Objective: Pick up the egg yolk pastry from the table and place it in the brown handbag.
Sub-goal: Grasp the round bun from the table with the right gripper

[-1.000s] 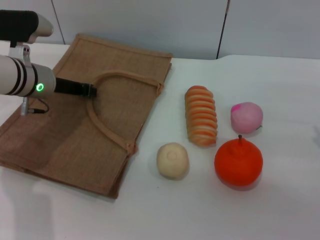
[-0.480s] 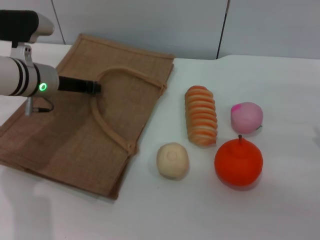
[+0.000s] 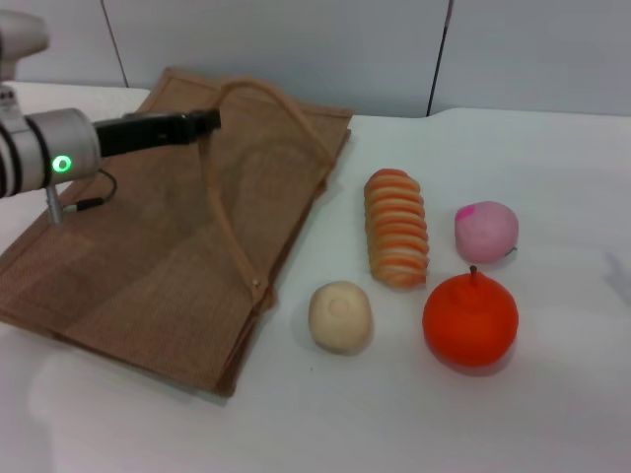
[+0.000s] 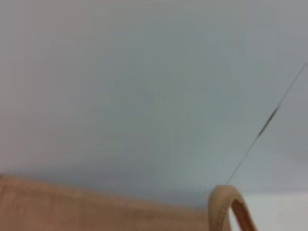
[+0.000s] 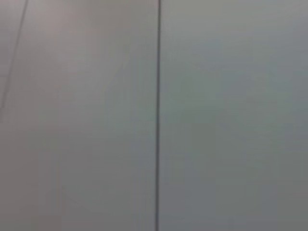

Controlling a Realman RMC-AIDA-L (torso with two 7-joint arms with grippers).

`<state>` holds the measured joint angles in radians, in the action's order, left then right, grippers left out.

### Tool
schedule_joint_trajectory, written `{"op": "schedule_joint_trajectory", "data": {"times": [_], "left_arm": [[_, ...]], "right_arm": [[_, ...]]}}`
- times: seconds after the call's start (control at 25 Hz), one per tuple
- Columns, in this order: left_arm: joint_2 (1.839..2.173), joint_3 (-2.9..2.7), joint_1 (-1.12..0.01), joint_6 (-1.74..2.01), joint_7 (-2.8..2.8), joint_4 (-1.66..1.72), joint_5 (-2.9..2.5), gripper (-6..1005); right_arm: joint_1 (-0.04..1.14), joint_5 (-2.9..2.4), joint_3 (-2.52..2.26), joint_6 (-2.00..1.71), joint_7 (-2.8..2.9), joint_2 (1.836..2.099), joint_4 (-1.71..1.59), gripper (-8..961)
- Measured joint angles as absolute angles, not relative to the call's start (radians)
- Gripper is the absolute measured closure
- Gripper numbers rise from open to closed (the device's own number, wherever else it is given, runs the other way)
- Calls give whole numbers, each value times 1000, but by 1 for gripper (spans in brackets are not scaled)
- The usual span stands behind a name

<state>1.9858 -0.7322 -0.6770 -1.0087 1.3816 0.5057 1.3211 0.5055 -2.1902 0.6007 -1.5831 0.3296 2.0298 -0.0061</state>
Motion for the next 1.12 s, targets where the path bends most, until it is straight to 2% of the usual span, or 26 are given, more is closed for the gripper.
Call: {"op": "schedule_joint_trajectory", "data": {"times": [0.28, 0.56, 1.12], "left_arm": [[1972, -732, -598, -1195, 1567, 479, 1626, 878], [1924, -730, -593, -1339, 1674, 348, 1775, 878], [1920, -730, -599, -1398, 1685, 337, 1786, 878]], "right_arm": [[553, -2191, 426, -1551, 330, 2027, -43, 78], [629, -2193, 124, -1545, 383, 2022, -78, 81], [802, -2194, -366, -1436, 655, 2024, -118, 85]]}}
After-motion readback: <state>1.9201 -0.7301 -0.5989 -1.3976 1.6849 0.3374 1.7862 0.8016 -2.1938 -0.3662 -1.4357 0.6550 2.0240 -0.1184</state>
